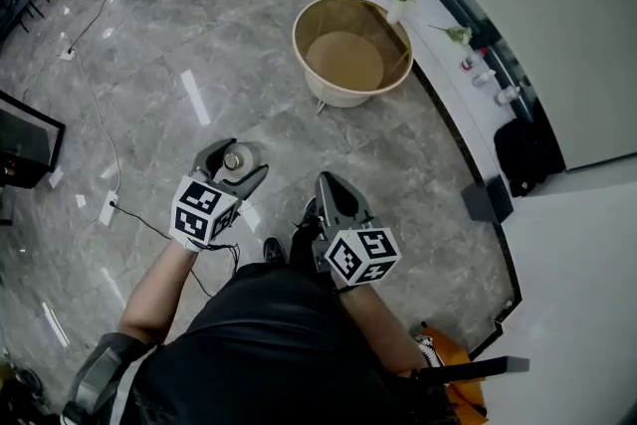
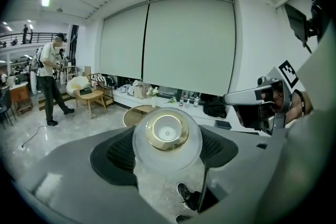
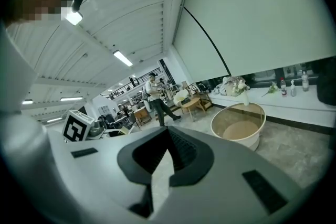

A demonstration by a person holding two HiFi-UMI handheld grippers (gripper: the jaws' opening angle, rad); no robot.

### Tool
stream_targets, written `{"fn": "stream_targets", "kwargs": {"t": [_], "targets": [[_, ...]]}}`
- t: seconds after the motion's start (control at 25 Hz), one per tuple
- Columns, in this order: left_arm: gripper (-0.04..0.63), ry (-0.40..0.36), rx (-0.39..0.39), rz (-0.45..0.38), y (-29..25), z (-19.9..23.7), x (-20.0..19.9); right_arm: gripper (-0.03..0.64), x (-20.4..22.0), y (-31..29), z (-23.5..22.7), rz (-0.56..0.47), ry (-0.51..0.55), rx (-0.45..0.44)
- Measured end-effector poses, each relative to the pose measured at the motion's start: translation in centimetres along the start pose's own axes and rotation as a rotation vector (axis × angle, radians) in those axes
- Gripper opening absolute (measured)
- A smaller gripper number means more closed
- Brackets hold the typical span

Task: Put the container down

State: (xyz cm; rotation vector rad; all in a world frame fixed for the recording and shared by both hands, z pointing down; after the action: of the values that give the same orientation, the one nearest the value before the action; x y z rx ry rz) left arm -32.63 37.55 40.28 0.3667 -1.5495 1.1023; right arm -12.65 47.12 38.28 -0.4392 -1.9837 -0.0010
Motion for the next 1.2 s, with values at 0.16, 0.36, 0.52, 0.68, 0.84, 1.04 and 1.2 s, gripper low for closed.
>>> {"fn": "stream_targets", "kwargs": {"t": [0.16,0.36,0.52,0.68,0.84,1.04,1.2], "targets": [[0.339,-0.045,-0.011,0.038,-2.6,0.9,-1.5,0.002,-0.8,-3.0,-1.8,0.011,-0.029,-0.036],[0.339,-0.066,-0.027,0.073,-7.5,2.1,-3.7,0.002,-2.4,-6.8,-5.8,0.033,-0.064,-0.067],[0.339,-0.062,-0.023,0.088,-11.2,2.8,-5.3,0.002,-3.5,-9.5,-9.2,0.048,-0.086,-0.072],[0.339,-0.04,-0.032,0.09,-14.1,3.4,-6.7,0.002,-5.0,-11.3,-11.9,0.054,-0.098,-0.077],[0.339,-0.03,-0.052,0.087,-15.9,4.0,-8.0,0.002,-6.9,-12.6,-13.8,0.045,-0.095,-0.087],[0.339,-0.019,-0.082,0.081,-17.9,4.8,-9.7,0.002,-8.8,-13.9,-15.6,0.038,-0.092,-0.104],[0.339,-0.018,-0.094,0.081,-19.1,4.9,-10.5,0.002,-9.6,-14.6,-16.8,0.039,-0.09,-0.115]]}}
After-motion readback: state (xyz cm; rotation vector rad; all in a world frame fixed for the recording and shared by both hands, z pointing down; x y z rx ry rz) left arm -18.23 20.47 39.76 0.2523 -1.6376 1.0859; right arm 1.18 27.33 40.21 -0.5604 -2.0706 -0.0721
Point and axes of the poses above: the fingertips, and each gripper's own axes: y backward along the fingers, z to its left, x out of its underside, the point moved 7 cm from there along y, backward along the fingers, and after that the axes turned 3 degrees about -z, right-handed, at the moved point
